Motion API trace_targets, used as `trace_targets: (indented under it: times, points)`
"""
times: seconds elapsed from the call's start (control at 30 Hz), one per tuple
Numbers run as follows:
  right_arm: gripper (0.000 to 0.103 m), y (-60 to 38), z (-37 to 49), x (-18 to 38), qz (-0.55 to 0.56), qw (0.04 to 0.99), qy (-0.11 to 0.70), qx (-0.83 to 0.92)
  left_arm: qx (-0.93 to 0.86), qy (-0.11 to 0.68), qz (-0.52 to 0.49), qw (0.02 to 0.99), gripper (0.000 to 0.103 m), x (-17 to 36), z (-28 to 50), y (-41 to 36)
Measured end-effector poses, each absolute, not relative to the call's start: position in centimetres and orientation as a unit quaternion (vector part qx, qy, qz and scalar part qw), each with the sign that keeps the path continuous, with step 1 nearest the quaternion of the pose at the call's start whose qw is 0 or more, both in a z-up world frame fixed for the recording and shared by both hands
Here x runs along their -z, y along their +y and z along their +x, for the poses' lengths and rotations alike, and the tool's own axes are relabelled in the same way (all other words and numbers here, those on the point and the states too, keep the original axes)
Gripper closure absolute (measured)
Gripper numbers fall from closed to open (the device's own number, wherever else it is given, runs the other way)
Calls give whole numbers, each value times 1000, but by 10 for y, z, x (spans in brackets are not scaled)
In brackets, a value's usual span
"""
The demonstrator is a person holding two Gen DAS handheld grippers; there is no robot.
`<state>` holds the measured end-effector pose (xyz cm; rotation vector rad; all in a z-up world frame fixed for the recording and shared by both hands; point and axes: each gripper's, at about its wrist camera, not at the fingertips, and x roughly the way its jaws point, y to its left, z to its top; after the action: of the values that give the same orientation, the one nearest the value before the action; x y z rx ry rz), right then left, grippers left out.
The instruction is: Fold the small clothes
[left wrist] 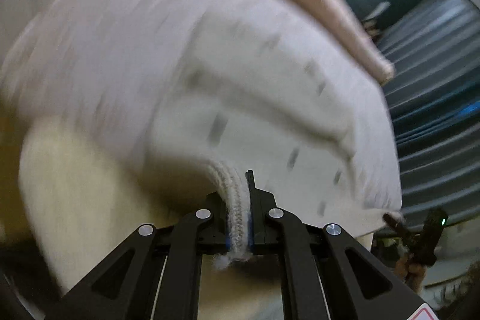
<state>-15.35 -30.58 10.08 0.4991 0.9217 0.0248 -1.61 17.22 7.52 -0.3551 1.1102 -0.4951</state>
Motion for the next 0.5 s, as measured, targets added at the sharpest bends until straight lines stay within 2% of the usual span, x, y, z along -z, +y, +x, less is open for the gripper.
trace_targets:
  times: [0.13,0.23,0.27,0.33,0.37,0.4,0.43,0.47,0.5]
  points:
    - [95,-349,-51,-132,237,923,301,39,233,406,-133,874,95,-111,78,120]
    - [70,-377,-17,-140,316,915,223,117,205,390,-153,884,89,-119,129,93]
    - [64,-380,-19,-144,334,911,202,133,189,385,-159,889,89,-124,137,90]
    - [61,-387,-35,-153,385,904,139,120,185,356,-180,898,90,-135,132,96]
    - [52,-390,-44,-153,392,903,128,117,185,336,-183,905,86,-142,127,100]
    - [44,-390,-49,-152,389,904,129,119,179,317,-174,915,69,-148,117,105]
    - [44,-389,-55,-147,382,905,140,122,165,306,-166,923,57,-150,108,110]
    - [44,-388,-60,-140,373,905,159,126,149,301,-163,928,39,-146,98,116]
    - [44,-388,-69,-124,362,903,187,135,144,308,-161,927,38,-139,92,117]
